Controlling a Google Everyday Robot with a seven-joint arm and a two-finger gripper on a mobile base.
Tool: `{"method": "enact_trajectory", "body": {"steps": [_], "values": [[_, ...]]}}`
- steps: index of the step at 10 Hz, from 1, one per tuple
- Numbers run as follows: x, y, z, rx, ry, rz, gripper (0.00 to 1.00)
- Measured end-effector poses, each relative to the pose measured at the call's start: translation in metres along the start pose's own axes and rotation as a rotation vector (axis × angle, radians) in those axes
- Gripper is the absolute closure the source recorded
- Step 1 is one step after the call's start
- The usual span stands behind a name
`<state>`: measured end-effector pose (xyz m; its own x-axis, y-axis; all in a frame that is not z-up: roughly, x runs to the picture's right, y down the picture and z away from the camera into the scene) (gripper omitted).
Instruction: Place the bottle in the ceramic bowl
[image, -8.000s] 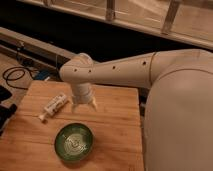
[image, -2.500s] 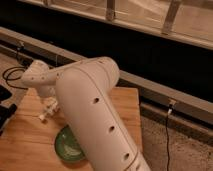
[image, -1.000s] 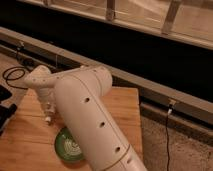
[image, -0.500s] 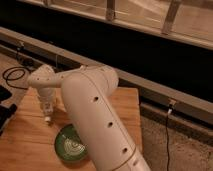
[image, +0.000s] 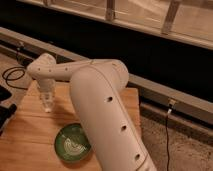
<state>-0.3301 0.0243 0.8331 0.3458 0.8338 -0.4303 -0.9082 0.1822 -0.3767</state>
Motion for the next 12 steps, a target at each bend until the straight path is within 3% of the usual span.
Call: {"method": "enact_trajectory", "body": {"steps": [1,3,6,7,9,10,12], "values": [[-0.006,-0.009,-0.025,0.011,0.004,-0.066,1.0],[-0.001,-0.025,-0.059,0.044,0.024,-0.132,1.0],[0.049,-0.07,-0.084,0.037,0.043,-0.106,1.0],[0.067,-0.078,-0.088,0.02,0.045,-0.086,1.0],[0.121,-0.1,-0.1,-0.059,0.029,-0.008,1.0],[0.142,-0.105,-0.104,-0.092,0.02,0.021,1.0],[0.205,-0.102,-0.116,-0.175,0.02,0.072,1.0]]}}
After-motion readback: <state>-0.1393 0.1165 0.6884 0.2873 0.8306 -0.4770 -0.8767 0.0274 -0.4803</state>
